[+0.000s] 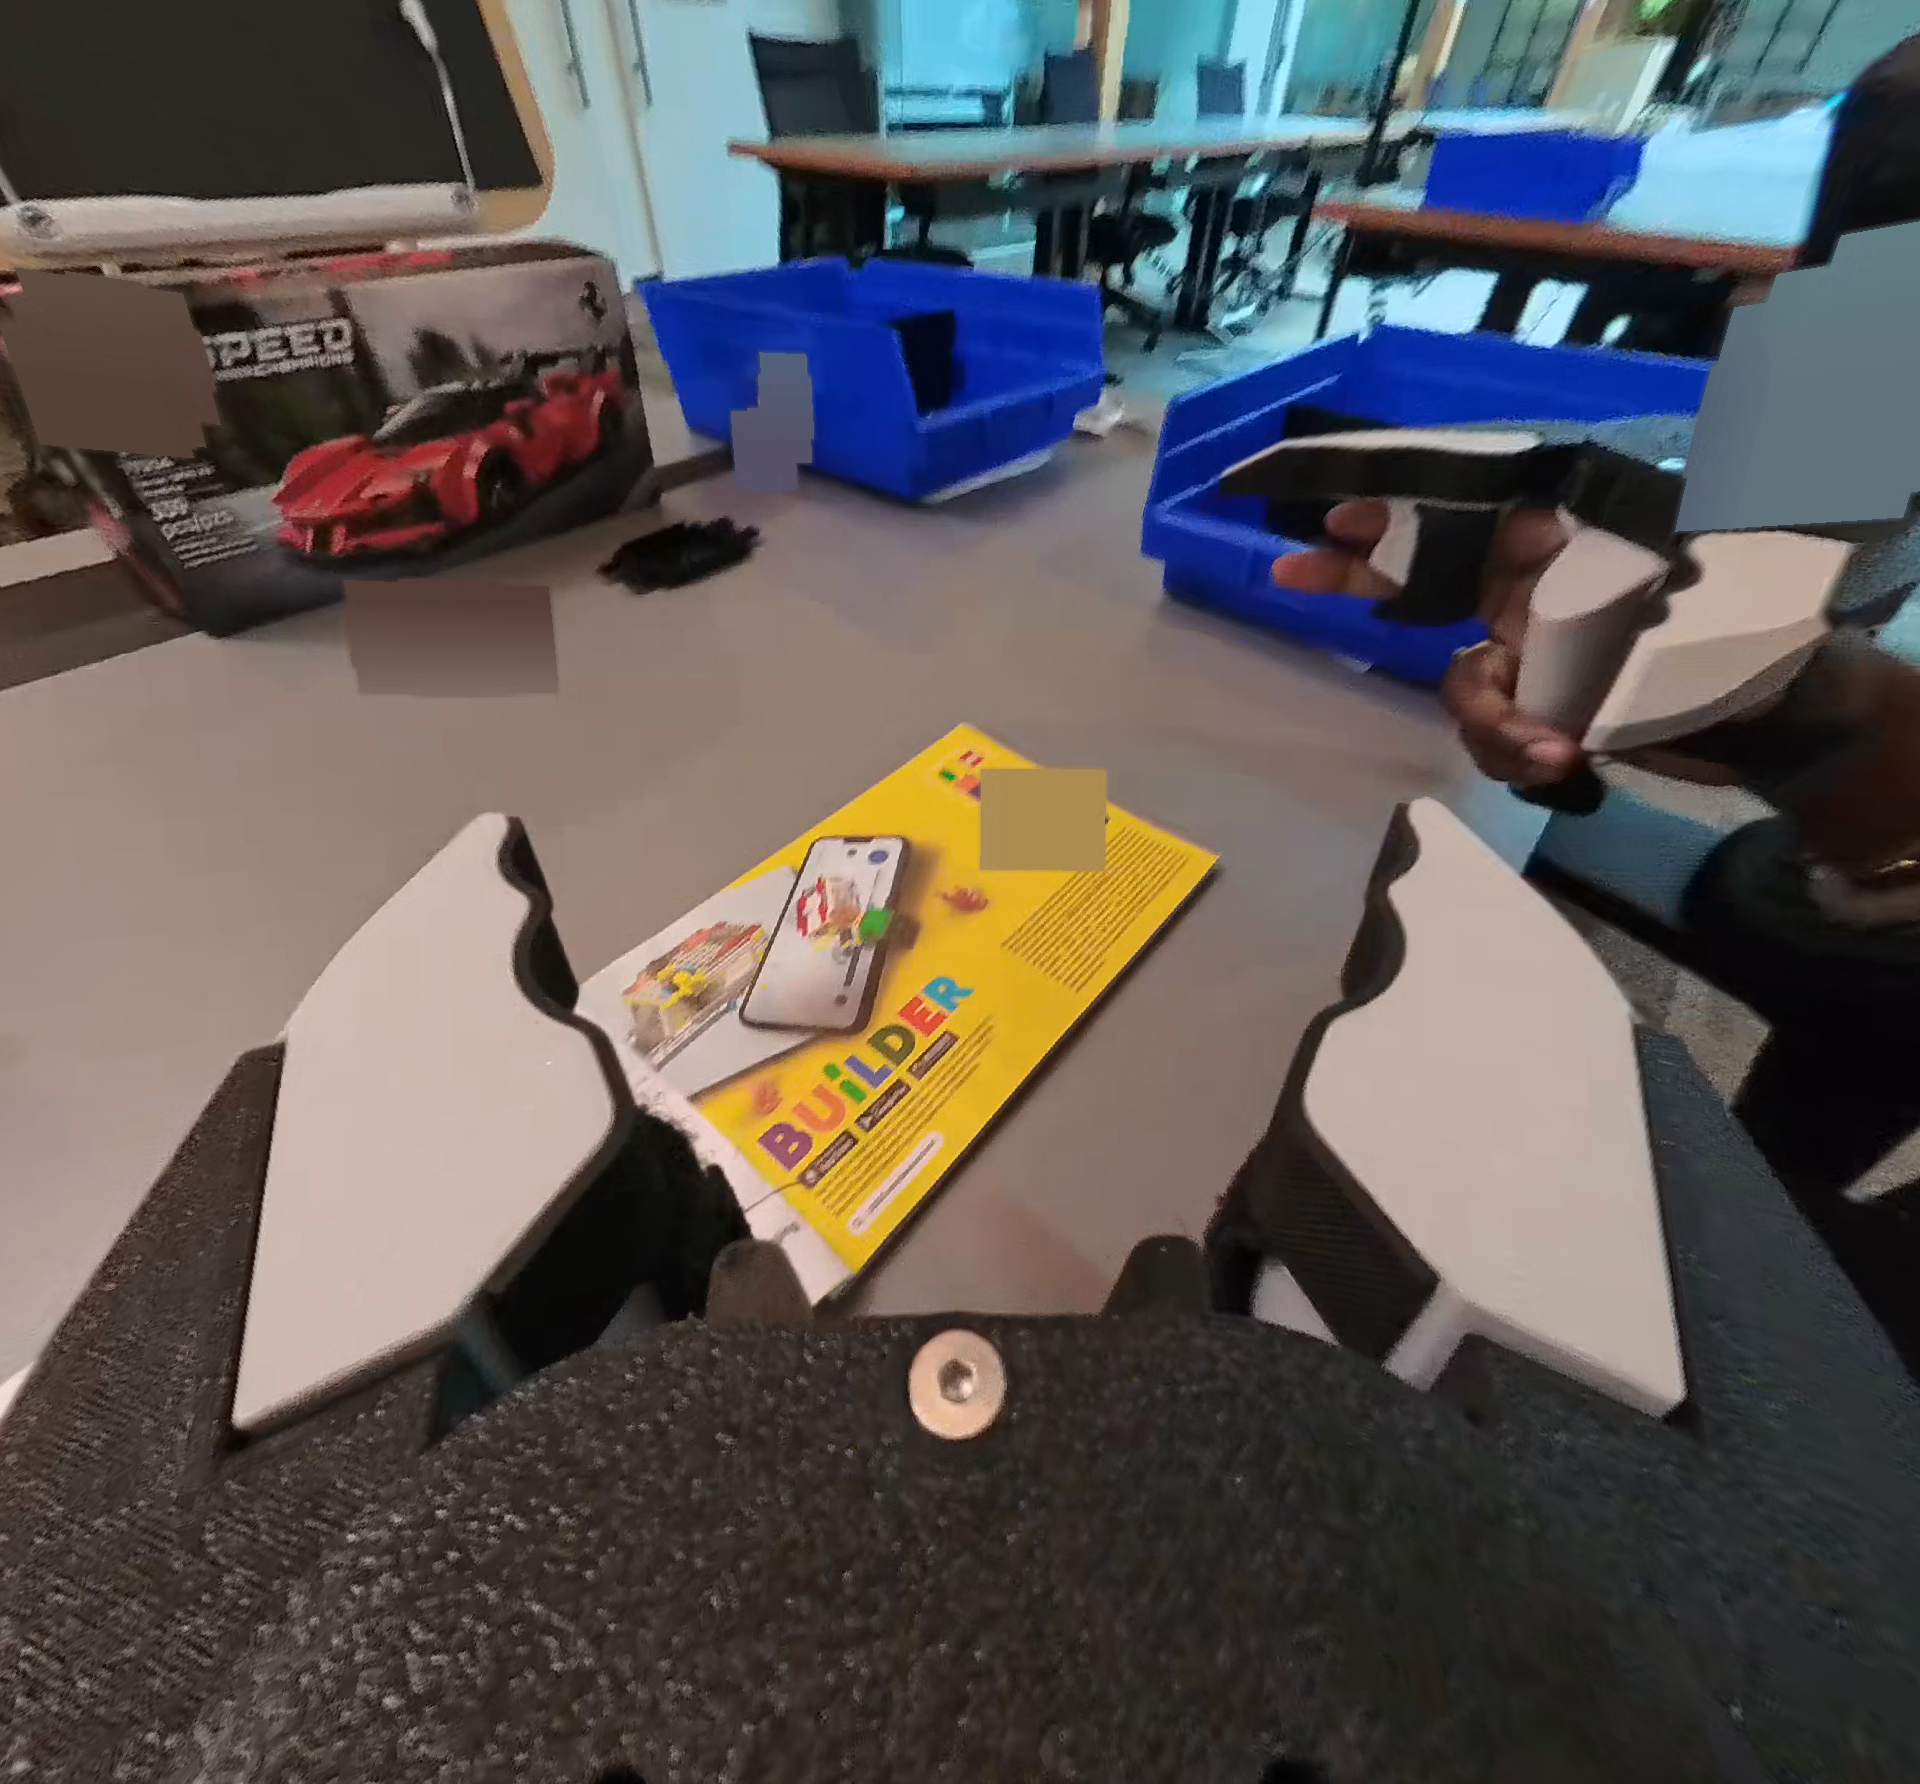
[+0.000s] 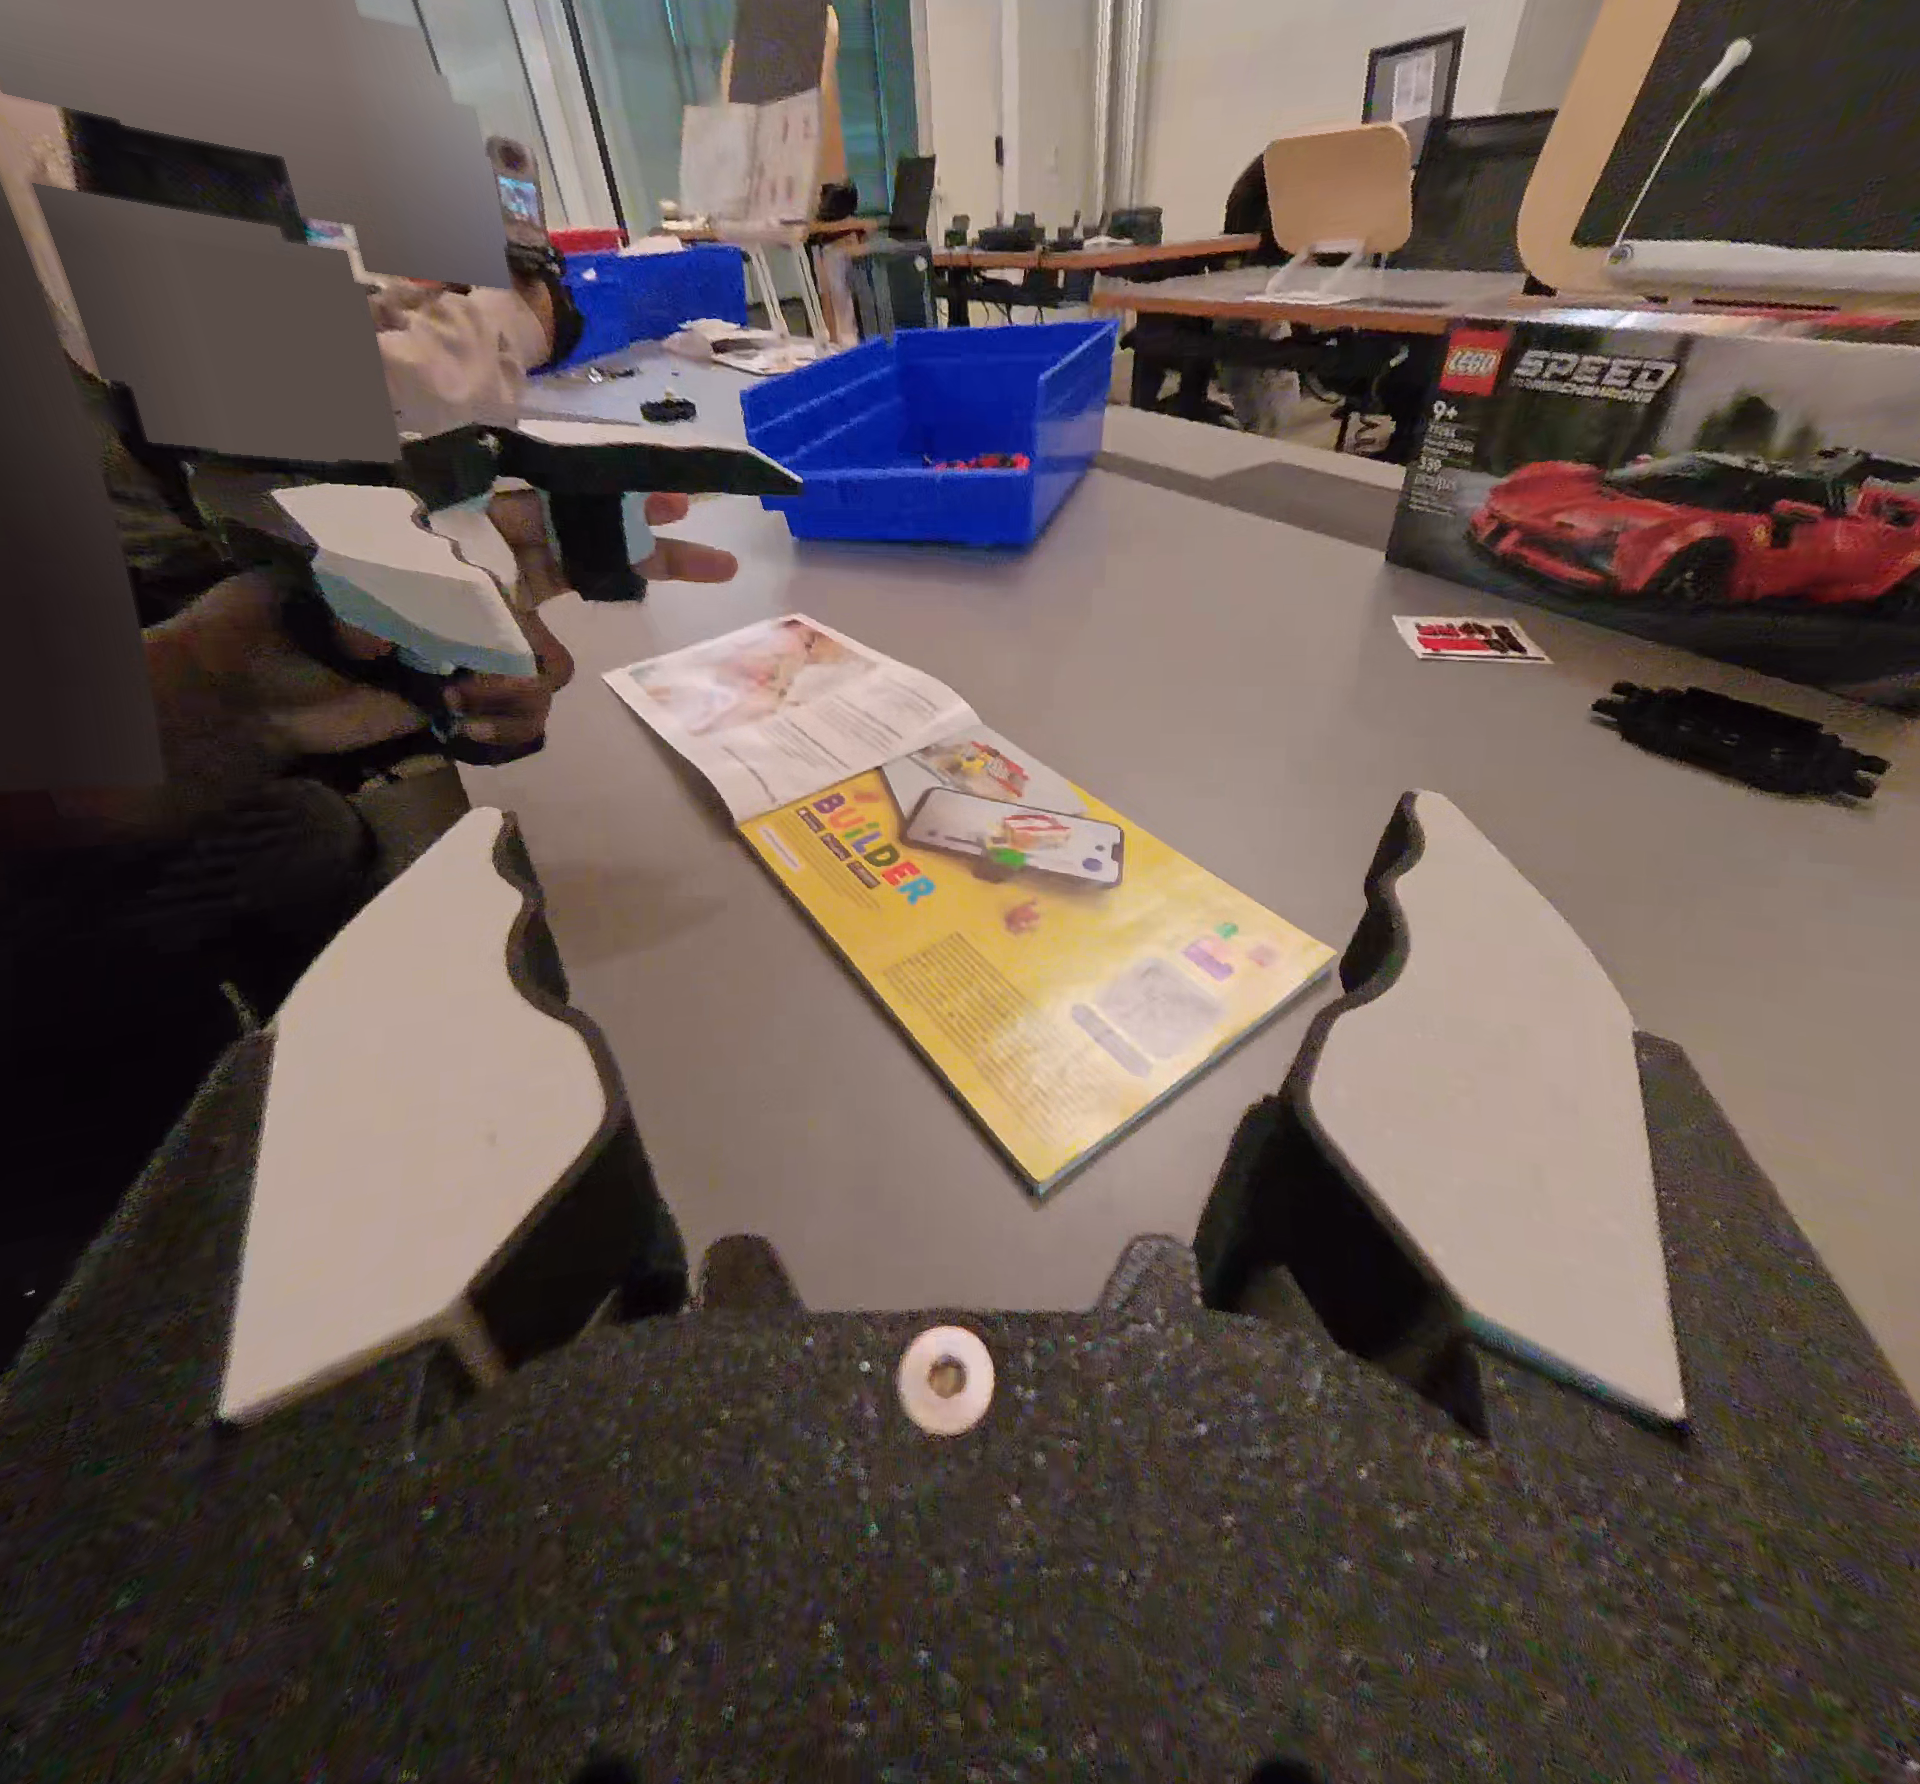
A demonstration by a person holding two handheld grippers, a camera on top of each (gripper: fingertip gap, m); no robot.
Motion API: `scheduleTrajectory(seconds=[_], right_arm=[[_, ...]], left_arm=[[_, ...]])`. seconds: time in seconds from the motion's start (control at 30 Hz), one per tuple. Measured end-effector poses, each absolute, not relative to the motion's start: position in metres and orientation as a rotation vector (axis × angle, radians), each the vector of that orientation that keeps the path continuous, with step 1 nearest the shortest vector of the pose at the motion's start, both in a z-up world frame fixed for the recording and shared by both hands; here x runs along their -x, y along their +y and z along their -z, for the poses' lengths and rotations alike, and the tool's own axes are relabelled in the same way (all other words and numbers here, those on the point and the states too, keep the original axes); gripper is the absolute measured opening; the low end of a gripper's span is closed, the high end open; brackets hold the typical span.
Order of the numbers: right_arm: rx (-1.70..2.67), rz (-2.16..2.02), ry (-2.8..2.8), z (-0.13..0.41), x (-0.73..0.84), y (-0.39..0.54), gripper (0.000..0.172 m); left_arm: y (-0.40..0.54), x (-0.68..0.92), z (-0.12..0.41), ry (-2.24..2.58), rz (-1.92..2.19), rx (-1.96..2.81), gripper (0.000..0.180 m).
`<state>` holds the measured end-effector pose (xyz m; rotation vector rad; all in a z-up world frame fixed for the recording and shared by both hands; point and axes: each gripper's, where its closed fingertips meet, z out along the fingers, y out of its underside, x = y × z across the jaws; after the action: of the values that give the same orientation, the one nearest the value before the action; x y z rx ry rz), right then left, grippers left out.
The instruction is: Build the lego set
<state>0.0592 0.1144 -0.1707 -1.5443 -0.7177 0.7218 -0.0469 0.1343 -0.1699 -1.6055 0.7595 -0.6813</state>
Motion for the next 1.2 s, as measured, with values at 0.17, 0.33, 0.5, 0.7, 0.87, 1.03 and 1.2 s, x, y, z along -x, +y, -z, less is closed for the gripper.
scheduleTrajectory(seconds=[0.17, 0.33, 0.5, 0.7, 0.87, 1.03, 1.2], right_arm=[[1.486, -0.765, -0.714, 0.166, -0.060, 0.109, 0.120], [1.441, -0.745, -0.740, 0.172, -0.053, 0.108, 0.089], [1.452, -0.655, -0.860, 0.185, -0.053, 0.105, 0.010], [1.468, -0.438, -0.985, 0.191, -0.074, 0.112, 0.003], [1.628, -0.261, -1.323, 0.242, -0.085, 0.113, 0.053], [1.645, -0.184, -1.569, 0.272, -0.087, 0.122, 0.048], [1.594, -0.155, -1.633, 0.276, -0.081, 0.136, 0.045]], left_arm=[[0.121, 0.041, 0.155, 0.741, 0.897, 1.461, 0.136], [0.120, 0.043, 0.149, 0.683, 1.026, 1.425, 0.130], [0.107, 0.044, 0.154, 0.845, 0.956, 1.345, 0.060], [0.118, 0.037, 0.200, 1.214, 0.602, 1.564, 0.000], [0.122, 0.008, 0.239, 1.530, 0.499, 1.602, 0.059], [0.123, -0.023, 0.277, 1.709, 0.507, 1.583, 0.050], [0.119, -0.020, 0.288, 1.710, 0.659, 1.624, 0.041]])
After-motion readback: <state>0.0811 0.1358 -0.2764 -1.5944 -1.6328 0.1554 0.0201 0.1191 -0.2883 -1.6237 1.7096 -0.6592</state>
